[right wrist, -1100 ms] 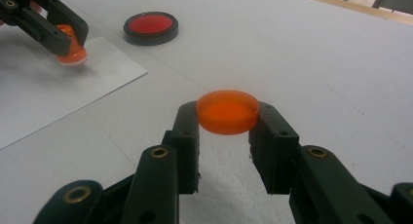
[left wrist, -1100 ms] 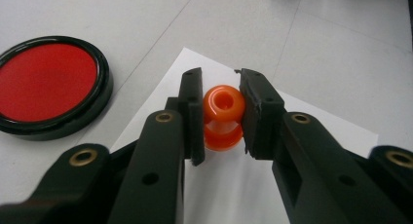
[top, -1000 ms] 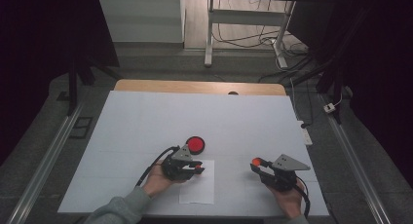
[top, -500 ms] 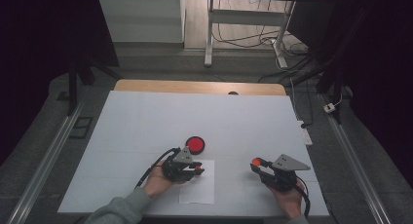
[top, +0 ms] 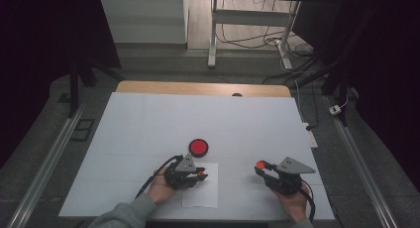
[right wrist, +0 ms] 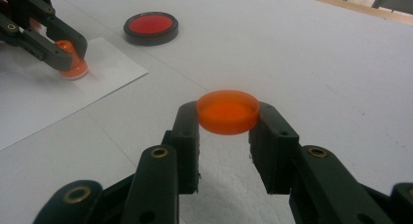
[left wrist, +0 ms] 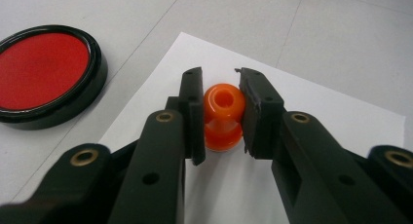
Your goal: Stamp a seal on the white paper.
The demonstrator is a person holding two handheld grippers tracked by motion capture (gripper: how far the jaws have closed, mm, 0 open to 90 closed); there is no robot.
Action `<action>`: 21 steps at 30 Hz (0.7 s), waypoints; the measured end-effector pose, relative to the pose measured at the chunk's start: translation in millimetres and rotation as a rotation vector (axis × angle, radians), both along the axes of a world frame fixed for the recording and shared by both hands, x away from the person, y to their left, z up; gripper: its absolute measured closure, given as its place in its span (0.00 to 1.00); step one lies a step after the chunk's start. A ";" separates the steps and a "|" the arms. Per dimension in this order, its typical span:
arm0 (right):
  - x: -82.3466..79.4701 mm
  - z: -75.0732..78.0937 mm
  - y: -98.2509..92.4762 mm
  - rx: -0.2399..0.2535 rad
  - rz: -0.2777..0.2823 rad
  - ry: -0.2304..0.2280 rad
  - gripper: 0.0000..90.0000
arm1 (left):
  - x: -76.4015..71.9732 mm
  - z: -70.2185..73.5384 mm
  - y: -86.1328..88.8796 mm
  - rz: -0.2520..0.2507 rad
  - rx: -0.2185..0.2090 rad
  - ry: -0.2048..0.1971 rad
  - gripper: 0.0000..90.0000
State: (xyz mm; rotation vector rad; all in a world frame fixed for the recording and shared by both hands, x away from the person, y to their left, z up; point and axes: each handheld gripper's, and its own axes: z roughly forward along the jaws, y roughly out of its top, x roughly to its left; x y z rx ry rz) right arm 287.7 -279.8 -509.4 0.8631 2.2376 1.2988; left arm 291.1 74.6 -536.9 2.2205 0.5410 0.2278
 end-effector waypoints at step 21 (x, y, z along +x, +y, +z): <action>-1.5 1.4 1.2 0.006 0.002 -0.008 0.72 | 0.1 -2.1 1.0 0.000 -0.019 0.002 0.81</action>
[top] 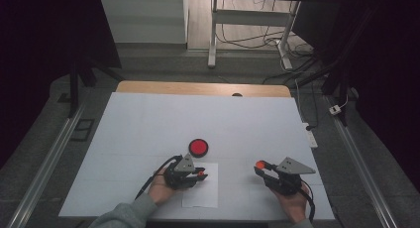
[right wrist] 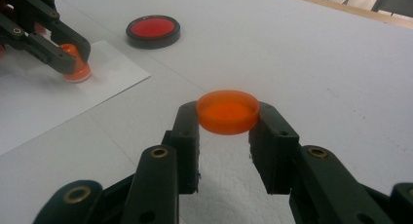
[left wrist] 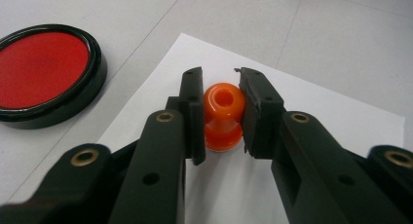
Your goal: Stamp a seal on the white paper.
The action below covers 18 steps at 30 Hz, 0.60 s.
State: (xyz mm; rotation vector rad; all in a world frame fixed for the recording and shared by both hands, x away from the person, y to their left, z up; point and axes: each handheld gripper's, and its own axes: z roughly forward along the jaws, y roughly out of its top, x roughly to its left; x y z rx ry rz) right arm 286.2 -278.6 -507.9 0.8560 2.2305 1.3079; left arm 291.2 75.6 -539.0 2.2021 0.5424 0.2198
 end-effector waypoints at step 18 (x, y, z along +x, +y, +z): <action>-0.4 1.0 0.9 0.003 0.002 -0.010 0.72 | 1.3 1.6 -0.5 0.004 0.001 0.014 0.81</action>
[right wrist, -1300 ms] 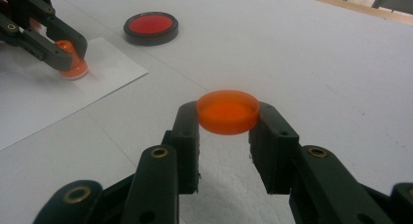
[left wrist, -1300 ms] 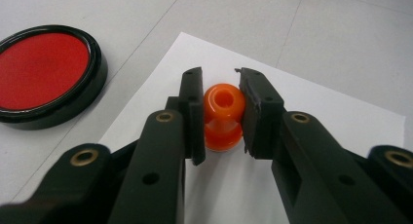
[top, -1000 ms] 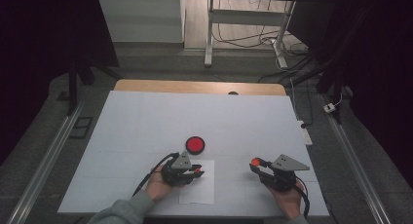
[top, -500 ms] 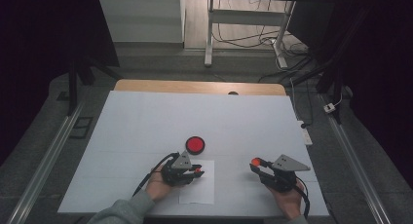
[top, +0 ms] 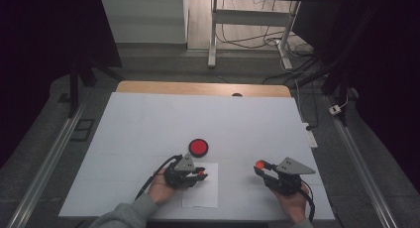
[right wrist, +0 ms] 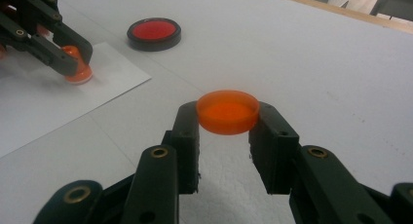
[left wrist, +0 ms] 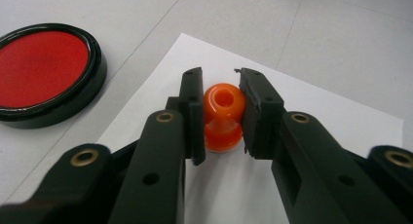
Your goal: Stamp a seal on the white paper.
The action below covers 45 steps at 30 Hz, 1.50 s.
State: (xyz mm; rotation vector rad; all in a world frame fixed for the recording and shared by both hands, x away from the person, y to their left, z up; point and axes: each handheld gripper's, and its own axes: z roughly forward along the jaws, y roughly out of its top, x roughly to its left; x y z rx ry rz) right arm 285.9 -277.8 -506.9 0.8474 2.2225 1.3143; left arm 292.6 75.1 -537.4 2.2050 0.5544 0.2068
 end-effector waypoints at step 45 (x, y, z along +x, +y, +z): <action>0.0 -2.0 3.0 -0.011 0.017 0.011 0.72 | 8.9 61.8 40.0 0.040 -0.228 0.026 0.80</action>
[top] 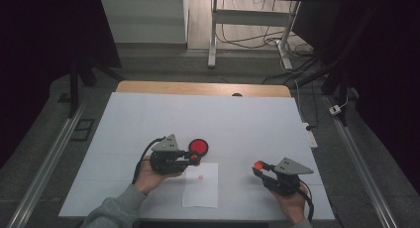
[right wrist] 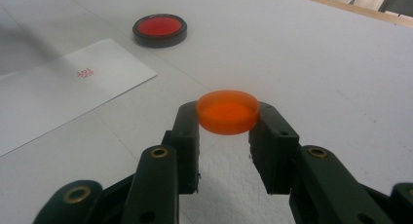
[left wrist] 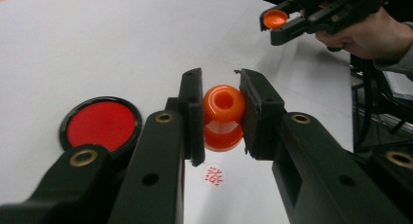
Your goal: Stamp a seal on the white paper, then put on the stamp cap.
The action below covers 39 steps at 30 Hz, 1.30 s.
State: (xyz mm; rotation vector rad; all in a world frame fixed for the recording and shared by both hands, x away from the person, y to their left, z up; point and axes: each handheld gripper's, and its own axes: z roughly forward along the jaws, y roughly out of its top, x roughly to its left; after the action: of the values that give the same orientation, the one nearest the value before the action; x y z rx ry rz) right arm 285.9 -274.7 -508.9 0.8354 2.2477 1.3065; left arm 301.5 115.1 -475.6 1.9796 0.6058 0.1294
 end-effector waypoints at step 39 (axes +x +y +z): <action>1.7 0.1 19.6 0.000 0.043 -0.005 0.72 | 0.9 9.9 9.6 0.022 -0.029 -0.015 0.80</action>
State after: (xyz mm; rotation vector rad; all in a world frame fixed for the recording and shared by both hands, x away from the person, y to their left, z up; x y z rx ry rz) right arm 287.6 -255.1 -508.8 0.7872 2.2739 1.3269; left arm 302.4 124.8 -465.7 1.9429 0.6169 0.1476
